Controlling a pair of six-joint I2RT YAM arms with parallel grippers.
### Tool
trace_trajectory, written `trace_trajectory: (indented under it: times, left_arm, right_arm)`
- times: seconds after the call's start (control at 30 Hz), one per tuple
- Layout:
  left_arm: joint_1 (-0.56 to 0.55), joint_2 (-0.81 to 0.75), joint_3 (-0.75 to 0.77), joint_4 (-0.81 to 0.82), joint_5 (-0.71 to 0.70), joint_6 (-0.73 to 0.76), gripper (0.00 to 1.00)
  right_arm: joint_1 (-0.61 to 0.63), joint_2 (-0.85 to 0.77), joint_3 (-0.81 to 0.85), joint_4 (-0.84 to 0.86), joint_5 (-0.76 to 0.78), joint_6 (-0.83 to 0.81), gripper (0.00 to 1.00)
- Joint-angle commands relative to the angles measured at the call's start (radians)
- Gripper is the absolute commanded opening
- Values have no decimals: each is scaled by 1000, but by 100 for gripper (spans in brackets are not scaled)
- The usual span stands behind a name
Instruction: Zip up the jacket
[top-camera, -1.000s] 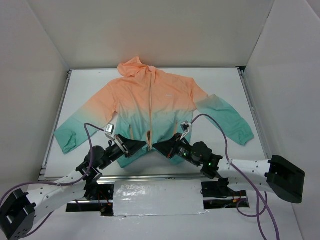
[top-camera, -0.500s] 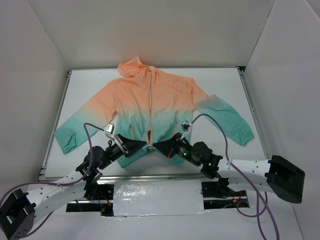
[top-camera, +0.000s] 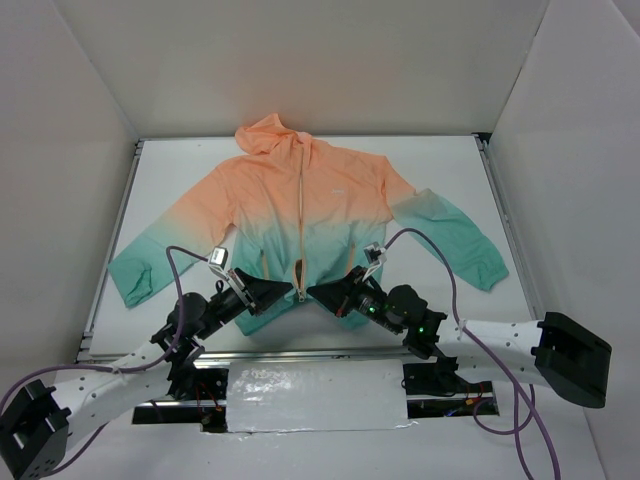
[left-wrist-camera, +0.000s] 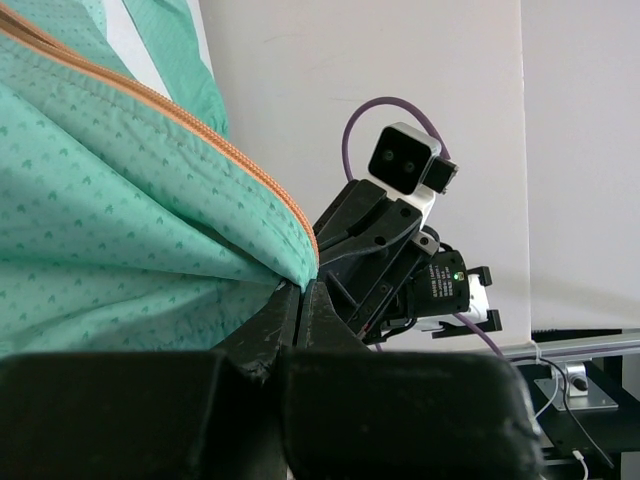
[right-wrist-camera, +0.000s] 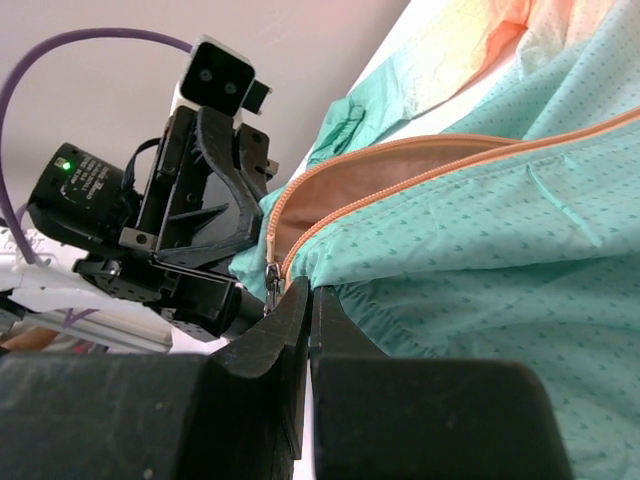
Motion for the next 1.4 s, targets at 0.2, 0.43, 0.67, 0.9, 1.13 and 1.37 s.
trace_trajectory:
  times: [0.2,0.43,0.67,0.9,1.13,1.37]
  left_arm:
    - [-7,7,20,85,12,9,0]
    - [-7,6,14,94,12,3,0]
    - [-7,-11,17,83,9,4,0]
    - [-7,-9,14,85,7,4,0]
    - [-7,1,6,100,12,0,0]
    - [-7,0,5,95,9,3,0]
  right_arm:
    - [-6,1,-17,139,-33,-30,0]
    - [-4,14,-23,159,-50,-32,0]
    - [-3,21,-53,201,-50,-15,0]
    - [-4,12,-51,198,-39,-21,0]
    - [-4,14,-43,198,-36,-29,0]
    - [-6,7,-39,198,-36,-35,0]
